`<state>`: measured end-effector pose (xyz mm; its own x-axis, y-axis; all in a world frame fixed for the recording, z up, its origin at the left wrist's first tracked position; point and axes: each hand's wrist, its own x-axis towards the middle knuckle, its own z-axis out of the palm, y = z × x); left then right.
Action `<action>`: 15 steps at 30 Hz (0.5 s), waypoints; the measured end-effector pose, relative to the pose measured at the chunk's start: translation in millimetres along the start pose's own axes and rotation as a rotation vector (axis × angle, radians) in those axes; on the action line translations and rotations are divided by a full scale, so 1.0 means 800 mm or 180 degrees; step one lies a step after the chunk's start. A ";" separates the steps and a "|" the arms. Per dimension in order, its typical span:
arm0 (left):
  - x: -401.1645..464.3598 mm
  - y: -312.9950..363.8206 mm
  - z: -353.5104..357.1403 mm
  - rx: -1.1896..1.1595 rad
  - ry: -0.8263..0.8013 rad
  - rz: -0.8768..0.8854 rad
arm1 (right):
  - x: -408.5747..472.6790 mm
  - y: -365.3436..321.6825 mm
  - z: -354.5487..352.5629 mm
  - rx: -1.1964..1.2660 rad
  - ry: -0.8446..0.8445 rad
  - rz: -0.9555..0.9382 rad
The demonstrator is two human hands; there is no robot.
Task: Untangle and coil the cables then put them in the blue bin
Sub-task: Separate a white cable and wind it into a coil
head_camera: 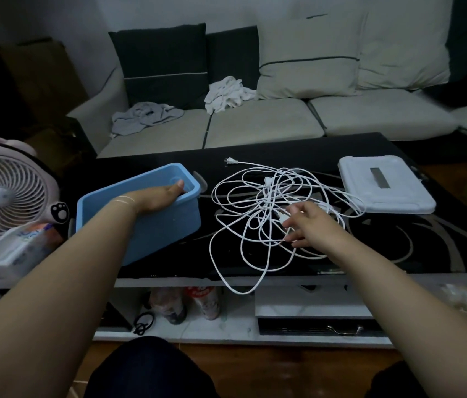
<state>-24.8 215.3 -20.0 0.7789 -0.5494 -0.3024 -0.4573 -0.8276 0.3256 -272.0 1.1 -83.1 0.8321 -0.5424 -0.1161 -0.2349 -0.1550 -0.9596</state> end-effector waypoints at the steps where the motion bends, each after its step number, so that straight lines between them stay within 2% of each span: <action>1: 0.001 0.003 0.002 0.0071 0.0039 -0.0080 | 0.002 0.003 -0.001 -0.0183 0.0060 -0.0113; 3: 0.000 0.013 0.010 0.0466 0.0490 -0.0065 | 0.008 0.010 -0.003 -0.0512 0.0160 -0.0267; 4: -0.005 0.020 0.016 0.0679 0.0964 0.0101 | 0.010 0.013 -0.004 -0.0663 0.0193 -0.0273; 6: -0.022 0.043 0.034 0.0745 0.2159 0.0790 | 0.014 0.017 -0.008 -0.0884 0.0229 -0.0208; 7: -0.032 0.057 0.046 0.0595 0.2554 0.1146 | 0.016 0.019 -0.010 -0.0922 0.0254 -0.0168; 8: -0.042 0.074 0.058 0.0402 0.2718 0.1391 | 0.019 0.020 -0.011 -0.0932 0.0294 -0.0141; 10: -0.055 0.106 0.090 -0.0055 0.2422 0.1509 | 0.024 0.021 -0.012 -0.0947 0.0398 -0.0127; 12: -0.062 0.133 0.123 -0.0511 0.1639 0.1250 | 0.026 0.021 -0.013 -0.1029 0.0454 -0.0114; 13: -0.063 0.142 0.140 -0.0586 0.1224 0.1105 | 0.027 0.021 -0.013 -0.1046 0.0470 -0.0105; 15: -0.062 0.150 0.172 -0.0286 0.0594 0.0962 | 0.029 0.022 -0.014 -0.1008 0.0511 -0.0077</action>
<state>-177.4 127.5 -89.4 0.6830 -0.7303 -0.0146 -0.6458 -0.6130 0.4553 -262.2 -23.4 -100.0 0.7556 -0.6544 -0.0285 -0.3813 -0.4041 -0.8315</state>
